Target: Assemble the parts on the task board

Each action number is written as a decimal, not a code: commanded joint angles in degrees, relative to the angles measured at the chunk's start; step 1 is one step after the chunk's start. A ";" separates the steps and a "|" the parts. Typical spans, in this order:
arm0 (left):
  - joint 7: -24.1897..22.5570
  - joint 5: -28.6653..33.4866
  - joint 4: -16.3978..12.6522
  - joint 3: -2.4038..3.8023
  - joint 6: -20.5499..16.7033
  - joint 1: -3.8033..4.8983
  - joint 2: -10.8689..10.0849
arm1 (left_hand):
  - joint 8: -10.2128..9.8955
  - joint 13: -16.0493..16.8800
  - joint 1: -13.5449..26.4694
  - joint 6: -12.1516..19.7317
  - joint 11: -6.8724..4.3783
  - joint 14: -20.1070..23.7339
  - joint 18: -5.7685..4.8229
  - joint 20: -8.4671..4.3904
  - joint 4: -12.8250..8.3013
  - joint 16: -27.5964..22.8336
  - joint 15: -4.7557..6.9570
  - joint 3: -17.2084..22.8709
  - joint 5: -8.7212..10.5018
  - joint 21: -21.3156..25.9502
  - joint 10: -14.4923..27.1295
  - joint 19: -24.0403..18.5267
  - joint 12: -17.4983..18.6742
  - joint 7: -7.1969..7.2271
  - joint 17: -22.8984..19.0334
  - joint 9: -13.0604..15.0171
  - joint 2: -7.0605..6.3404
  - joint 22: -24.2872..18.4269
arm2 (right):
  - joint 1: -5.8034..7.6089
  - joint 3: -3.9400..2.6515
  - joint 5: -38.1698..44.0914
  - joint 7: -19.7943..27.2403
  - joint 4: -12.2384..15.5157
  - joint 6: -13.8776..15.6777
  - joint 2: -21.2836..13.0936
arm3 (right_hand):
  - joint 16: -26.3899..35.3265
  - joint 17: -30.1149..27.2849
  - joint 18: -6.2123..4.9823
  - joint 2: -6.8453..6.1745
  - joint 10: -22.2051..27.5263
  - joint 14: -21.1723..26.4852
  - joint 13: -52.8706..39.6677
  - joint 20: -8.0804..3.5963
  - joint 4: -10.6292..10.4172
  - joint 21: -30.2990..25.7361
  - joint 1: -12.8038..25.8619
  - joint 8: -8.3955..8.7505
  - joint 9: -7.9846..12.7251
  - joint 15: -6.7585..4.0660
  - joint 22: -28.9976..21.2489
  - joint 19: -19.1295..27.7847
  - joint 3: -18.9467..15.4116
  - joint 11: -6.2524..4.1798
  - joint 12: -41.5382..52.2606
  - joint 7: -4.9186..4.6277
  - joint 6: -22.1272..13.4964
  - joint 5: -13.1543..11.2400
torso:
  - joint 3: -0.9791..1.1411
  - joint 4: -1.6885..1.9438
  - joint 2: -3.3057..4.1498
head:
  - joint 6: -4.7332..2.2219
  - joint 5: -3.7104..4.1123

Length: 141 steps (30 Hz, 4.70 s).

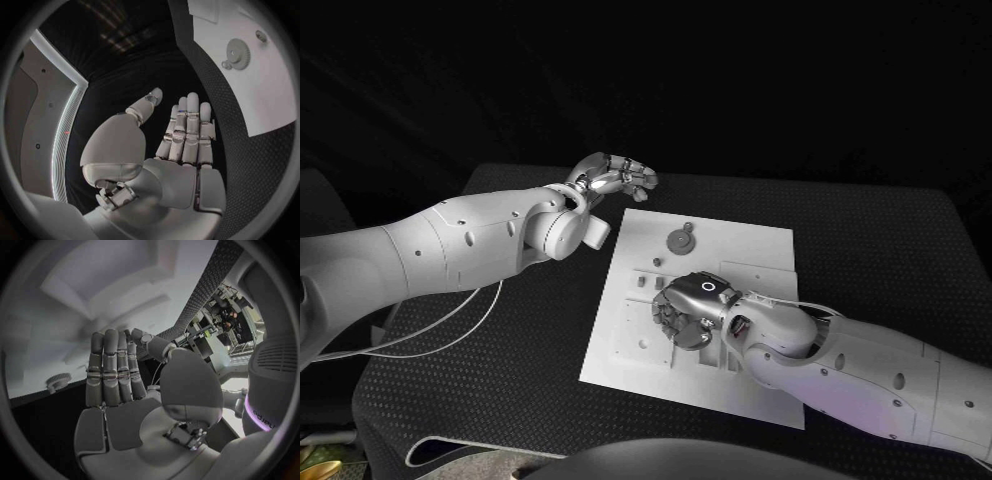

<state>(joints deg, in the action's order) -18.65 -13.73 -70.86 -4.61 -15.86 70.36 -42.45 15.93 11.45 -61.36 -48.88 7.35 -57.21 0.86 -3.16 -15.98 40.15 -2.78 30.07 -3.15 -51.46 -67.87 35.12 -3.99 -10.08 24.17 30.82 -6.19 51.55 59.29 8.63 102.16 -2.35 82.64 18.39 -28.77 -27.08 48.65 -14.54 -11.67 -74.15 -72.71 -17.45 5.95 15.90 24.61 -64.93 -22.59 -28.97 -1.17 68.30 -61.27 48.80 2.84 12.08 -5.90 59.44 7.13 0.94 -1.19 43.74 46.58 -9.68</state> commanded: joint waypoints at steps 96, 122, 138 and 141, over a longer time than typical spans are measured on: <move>-0.42 0.32 2.11 0.03 1.12 0.09 0.37 | -0.04 -0.29 0.60 0.76 0.03 -0.49 0.66 0.47 0.29 -0.89 -0.20 -0.44 0.30 0.44 0.67 -0.13 -0.05 -0.15 0.68 0.12 -0.33 0.31 | 6.63 -0.30 -1.43 -0.66 4.31 -4.66 -14.43 | -15.66 14.37 -0.46 -0.94 2.18 -2.44 3.23 -5.06 -4.67 11.32 -1.87 0.86 3.20 -1.65 8.12 -6.57 -2.35 0.70 -2.96 -0.68 -1.65 -4.35 | 0.02 -0.53 -0.35 | -0.86 1.70; -0.44 0.32 2.23 0.03 0.98 0.09 0.50 | -0.03 -0.32 0.61 0.81 0.04 -0.48 0.68 0.47 0.25 -0.98 -0.20 -0.49 0.30 0.47 0.70 -0.15 -0.05 -0.16 0.78 0.14 -0.27 0.35 | 6.60 -1.13 -0.80 -1.86 8.54 0.37 -16.17 | -19.65 16.97 -0.46 2.63 -0.92 -3.58 0.96 -6.69 -2.48 16.74 -1.20 -0.88 1.11 -3.05 7.95 -7.72 -2.62 -0.73 -1.39 0.40 0.67 -4.36 | -0.09 -0.49 -0.38 | -0.84 1.65; -0.43 0.32 2.71 0.03 1.02 0.10 0.74 | 0.00 -0.35 0.61 0.83 0.05 -0.48 0.69 0.47 0.22 -1.05 -0.20 -0.53 0.30 0.49 0.71 -0.15 -0.06 -0.16 0.87 0.16 -0.25 0.38 | 7.45 -2.51 -4.26 0.00 11.64 1.30 -10.95 | -19.70 17.05 -0.46 2.85 -0.80 -3.47 0.73 -6.77 -2.00 17.04 -1.13 -0.88 0.81 -3.06 7.88 -7.52 -2.96 -0.74 -1.47 0.38 0.50 -4.36 | -0.01 -0.63 -0.35 | -0.54 0.20; -0.42 0.32 2.93 0.03 1.06 0.10 1.09 | 0.00 -0.35 0.60 0.83 0.04 -0.48 0.70 0.47 0.21 -1.06 -0.20 -0.52 0.30 0.50 0.71 -0.16 -0.06 -0.16 0.89 0.17 -0.24 0.38 | 6.72 -2.03 -3.50 0.05 10.97 1.03 -8.14 | -19.69 17.06 -0.46 2.87 -0.77 -3.44 0.71 -6.78 -1.92 17.07 -1.15 -0.87 0.78 -3.05 7.87 -7.48 -2.95 -0.73 -1.49 0.37 0.46 -4.36 | -0.03 -0.56 -0.38 | -0.45 -0.08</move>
<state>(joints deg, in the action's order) -18.57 -13.72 -67.92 -4.63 -15.46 70.39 -41.64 15.93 11.16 -61.14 -48.51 7.35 -57.41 0.86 -2.95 -15.83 39.30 -2.98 29.92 -3.15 -51.24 -67.46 34.91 -3.99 -10.13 24.99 30.93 -6.41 51.85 66.35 6.47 98.69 -3.31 93.86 19.36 -37.58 -46.60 65.63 -12.27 -9.40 -74.03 -76.34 -16.41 -0.65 13.84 41.32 -65.85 -23.09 -28.21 -3.61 74.95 -68.87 46.01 2.55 10.55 -5.65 59.69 2.65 0.91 -1.76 43.39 46.04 -9.45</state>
